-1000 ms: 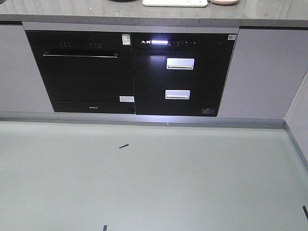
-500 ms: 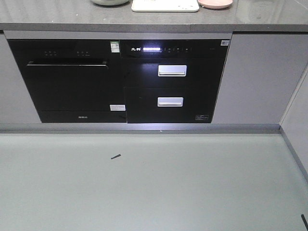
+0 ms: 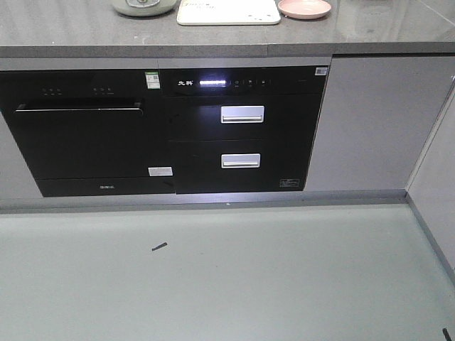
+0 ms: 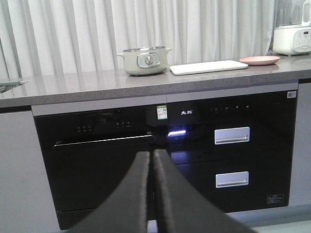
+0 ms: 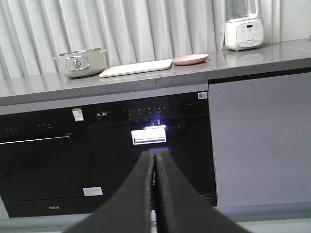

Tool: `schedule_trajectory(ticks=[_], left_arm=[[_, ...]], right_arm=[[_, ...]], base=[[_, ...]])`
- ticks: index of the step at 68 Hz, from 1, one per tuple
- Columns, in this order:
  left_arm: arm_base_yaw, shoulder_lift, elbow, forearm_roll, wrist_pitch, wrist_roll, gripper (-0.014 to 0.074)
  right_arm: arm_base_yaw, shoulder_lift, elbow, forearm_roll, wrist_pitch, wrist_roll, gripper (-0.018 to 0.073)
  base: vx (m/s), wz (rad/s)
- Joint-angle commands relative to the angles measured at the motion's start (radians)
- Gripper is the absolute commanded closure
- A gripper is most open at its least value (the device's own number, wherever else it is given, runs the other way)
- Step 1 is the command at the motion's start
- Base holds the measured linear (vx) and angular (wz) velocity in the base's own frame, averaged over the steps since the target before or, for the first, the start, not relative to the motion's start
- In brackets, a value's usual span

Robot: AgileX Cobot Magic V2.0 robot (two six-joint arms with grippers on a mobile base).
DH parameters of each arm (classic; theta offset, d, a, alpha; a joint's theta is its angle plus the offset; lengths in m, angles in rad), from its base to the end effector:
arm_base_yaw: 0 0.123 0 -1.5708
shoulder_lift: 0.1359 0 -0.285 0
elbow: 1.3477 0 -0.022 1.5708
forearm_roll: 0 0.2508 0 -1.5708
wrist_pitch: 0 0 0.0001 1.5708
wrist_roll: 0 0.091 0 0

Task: Transfer vegetables to tray and serve
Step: 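Drive the base toward the counter with the pot, tray and plate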

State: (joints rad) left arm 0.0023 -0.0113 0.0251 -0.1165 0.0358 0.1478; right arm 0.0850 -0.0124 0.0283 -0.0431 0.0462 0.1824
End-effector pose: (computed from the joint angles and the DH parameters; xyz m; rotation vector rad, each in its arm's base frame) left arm 0.0567 -0.0003 0.2021 0.0256 1.5328 0.0236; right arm 0.0566 0.0046 0.2001 0.0436 1.5477 0.1762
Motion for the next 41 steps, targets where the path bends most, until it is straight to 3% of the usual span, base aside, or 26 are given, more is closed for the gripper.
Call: schedule_trajectory(ticks=[1,41], left_arm=[[0.0,-0.014,0.027,-0.005,-0.076,-0.005,0.0602],[0.0,-0.014,0.027,-0.005,-0.076,-0.005,0.0602]], right_arm=[[0.002,-0.006,0.016,-0.003,-0.076,-0.004,0.0565],[0.002,-0.006,0.016,-0.003,-0.076,-0.004,0.0565]], base=[[0.12,0.0],[0.1,0.0]])
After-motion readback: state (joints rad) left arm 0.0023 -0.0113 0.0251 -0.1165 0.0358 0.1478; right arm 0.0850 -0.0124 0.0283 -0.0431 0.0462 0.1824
